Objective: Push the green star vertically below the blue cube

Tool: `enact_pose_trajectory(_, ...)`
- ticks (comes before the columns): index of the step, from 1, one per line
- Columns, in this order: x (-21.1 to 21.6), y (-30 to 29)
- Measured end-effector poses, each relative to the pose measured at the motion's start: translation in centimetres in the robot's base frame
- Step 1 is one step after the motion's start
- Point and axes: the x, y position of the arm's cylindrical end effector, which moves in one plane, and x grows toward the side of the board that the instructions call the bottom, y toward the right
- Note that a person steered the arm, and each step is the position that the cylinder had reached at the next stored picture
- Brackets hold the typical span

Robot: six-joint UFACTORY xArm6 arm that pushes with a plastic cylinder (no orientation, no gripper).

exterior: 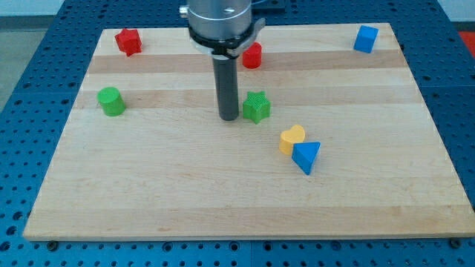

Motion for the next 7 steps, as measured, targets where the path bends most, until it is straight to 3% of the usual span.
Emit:
enact_pose_trajectory(2, 0.0, 4.1)
enact_pose_trajectory(4, -2.9, 4.2)
enact_pose_trajectory(7, -3.1, 6.8)
